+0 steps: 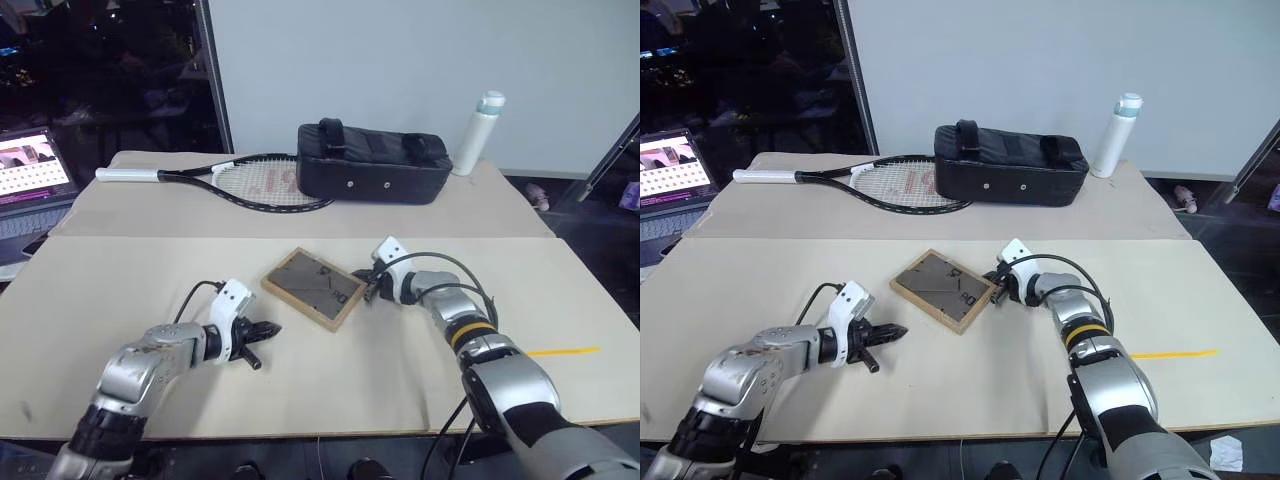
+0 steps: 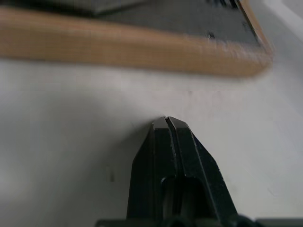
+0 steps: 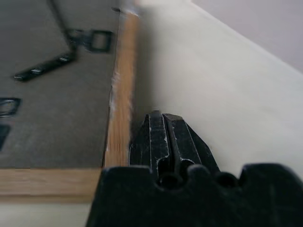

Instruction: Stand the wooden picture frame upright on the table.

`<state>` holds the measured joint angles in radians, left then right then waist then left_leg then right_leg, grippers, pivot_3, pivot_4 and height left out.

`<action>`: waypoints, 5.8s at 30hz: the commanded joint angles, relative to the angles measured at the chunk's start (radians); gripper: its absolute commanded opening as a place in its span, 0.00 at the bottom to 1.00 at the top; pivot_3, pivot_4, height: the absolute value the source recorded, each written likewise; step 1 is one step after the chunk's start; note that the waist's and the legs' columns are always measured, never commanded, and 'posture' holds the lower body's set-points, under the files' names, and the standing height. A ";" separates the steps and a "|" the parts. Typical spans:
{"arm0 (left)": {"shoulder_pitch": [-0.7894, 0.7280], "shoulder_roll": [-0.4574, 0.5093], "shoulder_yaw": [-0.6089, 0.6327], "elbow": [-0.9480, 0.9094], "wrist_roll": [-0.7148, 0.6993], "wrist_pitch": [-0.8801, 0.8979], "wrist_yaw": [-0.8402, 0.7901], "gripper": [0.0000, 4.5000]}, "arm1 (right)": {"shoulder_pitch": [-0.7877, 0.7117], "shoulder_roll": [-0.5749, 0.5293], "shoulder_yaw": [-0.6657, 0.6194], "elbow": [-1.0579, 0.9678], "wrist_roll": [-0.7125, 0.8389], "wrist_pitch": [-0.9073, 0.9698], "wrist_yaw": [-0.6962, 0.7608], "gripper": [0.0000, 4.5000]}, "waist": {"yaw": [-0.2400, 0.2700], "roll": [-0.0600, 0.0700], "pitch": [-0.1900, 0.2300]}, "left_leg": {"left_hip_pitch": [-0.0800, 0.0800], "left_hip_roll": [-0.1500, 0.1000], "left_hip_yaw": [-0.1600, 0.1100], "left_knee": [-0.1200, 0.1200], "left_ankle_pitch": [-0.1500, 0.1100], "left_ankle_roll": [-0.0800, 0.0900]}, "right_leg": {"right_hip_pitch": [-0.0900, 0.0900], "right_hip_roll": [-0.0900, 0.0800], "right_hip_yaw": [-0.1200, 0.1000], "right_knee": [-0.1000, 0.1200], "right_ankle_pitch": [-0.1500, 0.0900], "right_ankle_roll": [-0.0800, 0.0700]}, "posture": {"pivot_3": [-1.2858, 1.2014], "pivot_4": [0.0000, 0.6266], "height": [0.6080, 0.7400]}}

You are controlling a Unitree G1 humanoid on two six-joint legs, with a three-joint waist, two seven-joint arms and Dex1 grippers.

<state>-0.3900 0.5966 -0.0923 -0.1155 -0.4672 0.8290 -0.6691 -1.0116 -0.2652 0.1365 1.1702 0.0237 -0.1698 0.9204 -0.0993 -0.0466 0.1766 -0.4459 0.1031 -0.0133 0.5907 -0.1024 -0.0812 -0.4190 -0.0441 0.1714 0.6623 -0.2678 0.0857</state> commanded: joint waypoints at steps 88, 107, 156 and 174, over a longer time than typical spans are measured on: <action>-0.008 -0.060 0.430 -0.106 -0.750 0.759 0.326 0.29 | 0.442 -0.268 -0.002 -1.169 0.255 0.539 0.185 0.00 | 0.028 0.005 -0.003 | 0.004 -0.002 -0.016 0.000 -0.003 -0.003 | 0.011 0.000 -0.015 -0.004 -0.009 -0.002 | 0.52 0.24 0.85; -0.206 -0.005 0.248 -0.194 -0.752 0.699 0.177 0.29 | 0.241 -0.167 -0.006 -1.101 0.438 0.815 0.202 1.00 | 0.032 0.005 -0.003 | -0.013 -0.002 -0.018 0.000 -0.003 -0.004 | -0.004 0.000 -0.017 -0.003 -0.005 -0.008 | 0.52 0.24 0.85; -0.398 -0.078 0.405 0.316 -0.884 0.785 0.170 0.29 | 0.460 -0.434 -0.089 -0.859 -0.167 -0.302 -0.273 1.00 | 0.054 0.005 -0.002 | -0.013 -0.002 -0.018 0.000 -0.003 -0.004 | -0.004 0.000 -0.018 -0.003 -0.009 -0.002 | 0.52 0.24 0.85; -0.424 -0.090 0.225 0.482 -1.327 0.754 0.431 0.29 | 0.381 -0.437 -0.005 -0.865 -0.736 -0.679 -0.922 1.00 | 0.054 0.005 -0.002 | -0.011 -0.002 -0.018 0.000 -0.002 -0.006 | -0.003 0.000 -0.017 0.001 -0.005 -0.008 | 0.52 0.24 0.85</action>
<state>-0.7908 0.5053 0.1356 0.3889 -1.7176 1.6055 -0.2518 -0.6086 -0.6933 0.1470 0.3219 -0.7102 -0.8319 0.0394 -0.0451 -0.0420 0.1742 -0.4568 0.1007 -0.0316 0.5910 -0.1043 -0.0869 -0.4219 -0.0446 0.1541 0.6629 -0.2731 0.0776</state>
